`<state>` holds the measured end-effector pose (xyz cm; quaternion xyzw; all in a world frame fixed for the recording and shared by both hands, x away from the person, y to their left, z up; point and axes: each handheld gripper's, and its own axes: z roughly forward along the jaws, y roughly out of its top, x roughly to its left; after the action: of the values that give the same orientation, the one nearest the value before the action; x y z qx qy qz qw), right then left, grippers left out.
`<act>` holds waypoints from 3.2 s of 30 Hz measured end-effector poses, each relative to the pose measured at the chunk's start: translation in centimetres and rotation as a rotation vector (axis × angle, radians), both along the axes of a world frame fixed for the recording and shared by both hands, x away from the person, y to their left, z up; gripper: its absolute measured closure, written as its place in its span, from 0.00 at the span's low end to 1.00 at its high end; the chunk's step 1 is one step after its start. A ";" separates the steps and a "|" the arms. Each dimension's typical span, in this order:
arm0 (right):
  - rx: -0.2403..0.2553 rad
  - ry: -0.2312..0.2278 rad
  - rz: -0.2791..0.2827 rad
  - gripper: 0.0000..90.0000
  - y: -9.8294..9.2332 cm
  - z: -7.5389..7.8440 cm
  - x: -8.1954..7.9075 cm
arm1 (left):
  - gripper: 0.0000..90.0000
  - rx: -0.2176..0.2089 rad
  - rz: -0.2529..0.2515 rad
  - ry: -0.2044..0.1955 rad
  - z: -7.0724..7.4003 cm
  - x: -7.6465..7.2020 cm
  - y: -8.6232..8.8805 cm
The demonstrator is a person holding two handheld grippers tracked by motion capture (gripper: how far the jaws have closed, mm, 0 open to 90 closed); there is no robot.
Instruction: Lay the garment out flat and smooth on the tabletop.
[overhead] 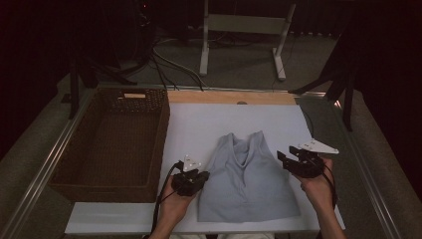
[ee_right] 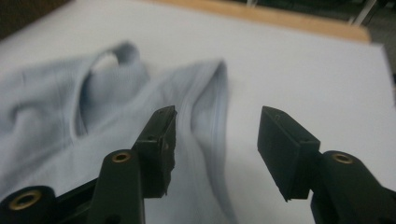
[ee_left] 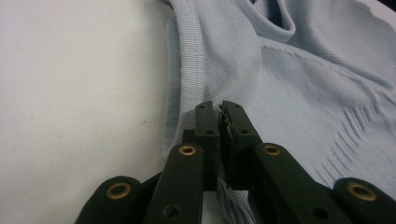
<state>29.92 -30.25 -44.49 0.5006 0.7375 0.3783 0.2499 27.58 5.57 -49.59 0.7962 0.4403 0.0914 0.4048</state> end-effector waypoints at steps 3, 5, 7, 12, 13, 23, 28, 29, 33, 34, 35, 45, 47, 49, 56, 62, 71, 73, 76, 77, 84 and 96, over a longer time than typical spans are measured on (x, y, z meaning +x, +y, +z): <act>-0.018 0.044 -0.002 0.52 0.0 -1.2 0.2 | 0.97 0.001 -0.001 -0.001 0.1 0.0 0.0; -0.023 0.071 -0.007 0.52 -0.1 -2.0 0.5 | 0.97 -0.002 -0.001 -0.002 0.1 0.0 -0.1; -0.029 0.105 -0.010 0.52 -0.2 -2.8 0.9 | 0.97 -0.003 -0.001 -0.002 0.1 0.0 -0.1; -0.049 0.172 0.021 0.56 0.0 -4.1 1.3 | 0.97 -0.004 -0.002 -0.001 0.1 0.0 -0.1; -0.047 0.182 0.024 0.59 0.0 -4.2 1.3 | 0.97 -0.004 -0.002 0.000 0.1 0.0 -0.1; -0.068 0.227 0.082 0.99 0.2 -3.6 0.3 | 0.98 -0.002 -0.004 0.001 0.1 0.1 -0.1; -0.074 0.201 0.037 1.00 -0.8 -2.7 -0.9 | 0.98 -0.003 -0.001 0.000 0.1 0.1 -0.1; -0.074 0.201 0.037 1.00 -0.8 -2.7 -0.9 | 0.98 -0.003 -0.001 0.000 0.1 0.1 -0.1; -0.098 0.204 -0.006 1.00 -1.5 -2.5 -1.8 | 0.98 -0.006 -0.005 -0.001 0.1 0.0 -0.1; -0.093 0.207 -0.009 1.00 -1.7 -2.6 -1.8 | 0.97 -0.005 -0.006 -0.002 0.1 0.0 -0.1; -0.093 0.207 -0.009 1.00 -1.7 -2.6 -1.8 | 0.97 -0.005 -0.006 -0.002 0.1 0.0 -0.1; -0.065 0.158 -0.027 0.62 -1.6 -2.7 -3.2 | 0.66 -0.063 0.004 -0.046 0.9 -0.3 0.0; -0.064 0.160 -0.030 0.62 -1.7 -2.8 -3.5 | 0.65 -0.063 0.006 -0.049 1.0 -0.3 0.1; -0.056 0.175 -0.020 0.64 -1.8 -3.2 -4.0 | 0.63 -0.068 0.017 -0.049 1.0 -0.4 0.2; -0.058 0.235 0.014 0.88 -1.1 -4.8 -3.6 | 0.56 -0.059 0.026 -0.048 1.0 -0.3 0.2; -0.096 0.225 0.016 0.96 -0.8 -4.5 -3.9 | 0.53 -0.057 0.031 -0.049 1.2 0.0 0.2; -0.113 0.227 -0.004 0.96 -1.3 -4.1 -4.9 | 0.53 -0.045 0.039 -0.033 0.8 0.6 -0.1; -0.121 0.225 -0.008 0.96 -1.4 -4.0 -5.2 | 0.53 -0.047 0.040 -0.030 0.8 0.7 -0.3; -0.127 0.227 -0.019 0.96 -1.7 -3.9 -5.6 | 0.53 -0.044 0.032 -0.026 0.7 0.8 -0.7; -0.127 0.227 -0.019 0.96 -1.7 -3.9 -5.6 | 0.53 -0.044 0.032 -0.026 0.7 0.8 -0.7; -0.148 0.238 -0.038 0.96 -2.1 -3.8 -6.1 | 0.51 -0.046 0.023 0.001 0.2 1.6 -2.1; -0.156 0.236 -0.077 0.95 -2.9 -4.0 -6.2 | 0.75 -0.043 0.021 0.048 -0.3 2.2 -3.7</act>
<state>23.76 -33.15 -48.47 0.5484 0.7692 0.2487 0.2140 29.80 1.83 -49.93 0.7847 0.4598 0.0671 0.4102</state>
